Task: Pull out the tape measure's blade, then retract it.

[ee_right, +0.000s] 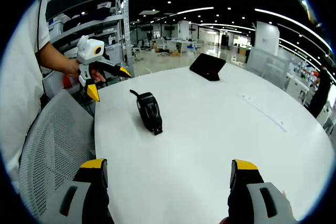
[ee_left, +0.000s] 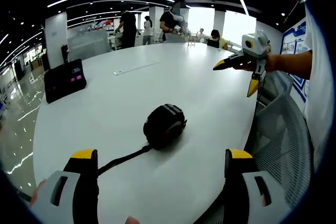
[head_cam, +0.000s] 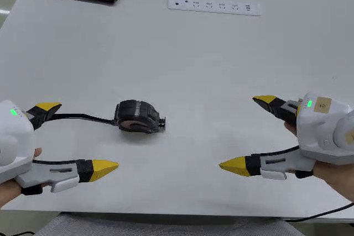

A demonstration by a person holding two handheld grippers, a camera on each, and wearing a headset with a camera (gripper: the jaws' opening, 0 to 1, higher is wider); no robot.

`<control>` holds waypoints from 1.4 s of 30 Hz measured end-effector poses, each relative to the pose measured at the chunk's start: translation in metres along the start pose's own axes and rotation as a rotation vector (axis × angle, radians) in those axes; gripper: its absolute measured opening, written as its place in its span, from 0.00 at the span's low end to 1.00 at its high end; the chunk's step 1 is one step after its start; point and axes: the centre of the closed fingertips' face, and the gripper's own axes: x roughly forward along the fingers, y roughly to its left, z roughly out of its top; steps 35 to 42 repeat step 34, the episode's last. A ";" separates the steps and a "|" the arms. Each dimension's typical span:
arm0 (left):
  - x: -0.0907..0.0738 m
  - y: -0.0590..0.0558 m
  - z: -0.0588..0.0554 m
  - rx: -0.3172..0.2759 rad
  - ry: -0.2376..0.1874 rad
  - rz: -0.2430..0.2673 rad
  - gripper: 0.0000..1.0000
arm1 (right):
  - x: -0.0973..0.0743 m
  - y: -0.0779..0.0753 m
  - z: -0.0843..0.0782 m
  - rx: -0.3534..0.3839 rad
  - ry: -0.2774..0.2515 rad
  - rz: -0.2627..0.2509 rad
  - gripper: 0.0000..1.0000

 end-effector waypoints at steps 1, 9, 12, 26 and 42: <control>-0.001 -0.001 0.000 0.012 -0.002 -0.001 0.99 | -0.001 0.001 -0.001 0.003 0.003 0.000 0.97; -0.007 -0.005 -0.006 0.042 0.021 -0.041 0.99 | -0.013 0.005 -0.010 0.020 0.012 -0.002 0.99; -0.011 -0.002 -0.006 0.046 0.024 -0.041 0.99 | -0.020 0.005 -0.014 0.029 0.016 -0.005 0.99; -0.018 -0.002 -0.013 -0.004 0.043 -0.063 0.99 | -0.037 0.004 -0.029 0.061 0.031 -0.021 0.99; -0.020 0.000 -0.014 -0.003 0.047 -0.070 0.99 | -0.042 0.006 -0.037 0.072 0.047 -0.017 0.99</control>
